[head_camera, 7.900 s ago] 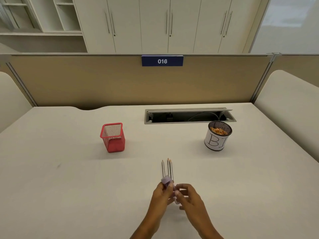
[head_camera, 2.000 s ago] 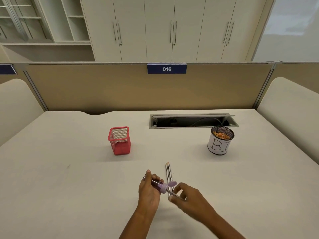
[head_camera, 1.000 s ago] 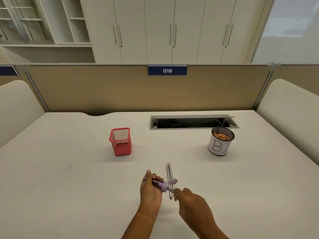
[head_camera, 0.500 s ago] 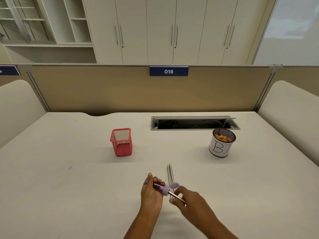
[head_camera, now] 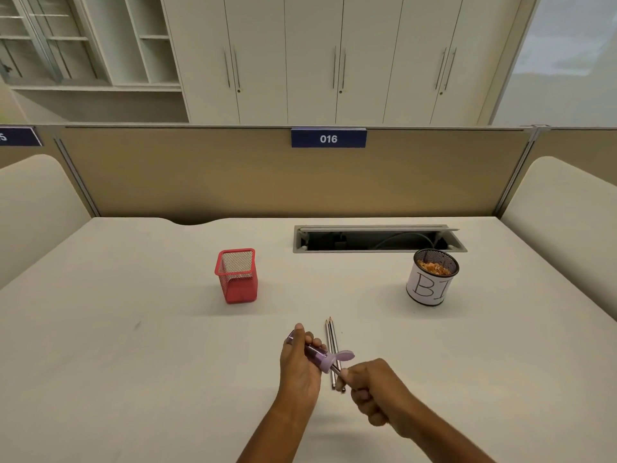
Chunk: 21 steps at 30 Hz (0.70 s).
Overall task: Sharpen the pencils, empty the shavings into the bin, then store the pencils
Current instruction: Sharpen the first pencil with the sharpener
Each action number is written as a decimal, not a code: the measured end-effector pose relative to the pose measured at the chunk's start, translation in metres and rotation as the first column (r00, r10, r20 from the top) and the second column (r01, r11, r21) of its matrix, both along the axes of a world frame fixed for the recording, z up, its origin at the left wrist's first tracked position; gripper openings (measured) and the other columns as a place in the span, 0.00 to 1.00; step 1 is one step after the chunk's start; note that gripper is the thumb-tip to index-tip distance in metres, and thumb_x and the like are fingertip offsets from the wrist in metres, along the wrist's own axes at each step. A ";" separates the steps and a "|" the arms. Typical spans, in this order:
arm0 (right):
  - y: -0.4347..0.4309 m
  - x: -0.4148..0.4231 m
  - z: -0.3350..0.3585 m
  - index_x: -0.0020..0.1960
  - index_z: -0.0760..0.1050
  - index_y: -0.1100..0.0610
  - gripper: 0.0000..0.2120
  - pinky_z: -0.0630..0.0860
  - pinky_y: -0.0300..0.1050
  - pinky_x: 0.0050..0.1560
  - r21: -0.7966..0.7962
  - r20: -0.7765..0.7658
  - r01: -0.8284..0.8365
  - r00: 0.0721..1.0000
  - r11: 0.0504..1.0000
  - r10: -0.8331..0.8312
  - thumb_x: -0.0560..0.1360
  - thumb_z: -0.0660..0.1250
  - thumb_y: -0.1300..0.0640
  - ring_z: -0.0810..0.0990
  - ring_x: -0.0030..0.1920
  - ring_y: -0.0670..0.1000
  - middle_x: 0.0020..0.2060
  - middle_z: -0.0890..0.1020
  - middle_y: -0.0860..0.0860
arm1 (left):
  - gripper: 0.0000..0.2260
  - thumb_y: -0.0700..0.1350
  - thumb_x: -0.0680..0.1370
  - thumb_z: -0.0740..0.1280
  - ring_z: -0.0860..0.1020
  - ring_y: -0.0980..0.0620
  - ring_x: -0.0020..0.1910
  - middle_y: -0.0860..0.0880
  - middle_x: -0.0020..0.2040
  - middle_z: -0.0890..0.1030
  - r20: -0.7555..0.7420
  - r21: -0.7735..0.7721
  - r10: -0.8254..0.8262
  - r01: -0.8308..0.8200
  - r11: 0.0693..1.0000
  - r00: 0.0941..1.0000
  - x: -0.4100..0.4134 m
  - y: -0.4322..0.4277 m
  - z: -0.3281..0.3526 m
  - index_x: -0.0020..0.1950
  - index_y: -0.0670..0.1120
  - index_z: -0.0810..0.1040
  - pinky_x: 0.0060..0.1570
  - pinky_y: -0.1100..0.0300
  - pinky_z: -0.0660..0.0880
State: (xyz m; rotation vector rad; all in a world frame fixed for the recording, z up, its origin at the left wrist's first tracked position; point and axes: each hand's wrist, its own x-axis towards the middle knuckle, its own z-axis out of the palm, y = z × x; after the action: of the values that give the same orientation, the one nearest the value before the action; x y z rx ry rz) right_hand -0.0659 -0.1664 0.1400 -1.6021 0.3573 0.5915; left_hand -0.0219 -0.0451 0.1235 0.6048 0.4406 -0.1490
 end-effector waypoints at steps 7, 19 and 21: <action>0.000 0.001 0.001 0.43 0.76 0.57 0.13 0.60 0.31 0.19 0.048 -0.073 -0.038 0.996 0.998 0.041 0.79 0.57 0.53 0.63 0.19 0.42 0.24 0.71 0.47 | 0.14 0.43 0.81 0.56 0.72 0.57 0.18 0.50 0.19 0.71 -0.040 -0.053 -0.011 0.009 0.999 0.999 -0.001 0.005 -0.006 0.35 0.42 0.65 0.23 0.65 0.74; 0.017 -0.024 -0.012 0.43 0.73 0.53 0.06 0.50 0.33 0.24 -0.905 0.408 0.207 0.671 0.373 0.619 0.67 0.68 0.59 0.76 0.24 0.48 0.27 0.78 0.49 | 0.14 0.44 0.81 0.57 0.73 0.55 0.18 0.49 0.19 0.73 -0.082 -0.062 0.039 -0.044 0.997 0.996 0.000 0.000 -0.014 0.36 0.41 0.68 0.24 0.67 0.75; 0.019 -0.016 -0.003 0.43 0.75 0.53 0.10 0.59 0.35 0.29 -0.779 0.405 0.088 0.826 0.620 0.392 0.78 0.56 0.59 0.74 0.31 0.45 0.30 0.76 0.46 | 0.14 0.43 0.81 0.56 0.72 0.56 0.17 0.50 0.19 0.72 -0.050 -0.044 0.034 -0.036 0.998 0.998 0.002 -0.002 -0.008 0.36 0.43 0.66 0.23 0.67 0.74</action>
State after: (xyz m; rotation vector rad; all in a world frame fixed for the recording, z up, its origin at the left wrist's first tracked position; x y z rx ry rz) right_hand -0.0822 -0.1477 0.1374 -2.5929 0.0034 0.0390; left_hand -0.0204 -0.0466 0.1152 0.5502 0.4943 -0.1406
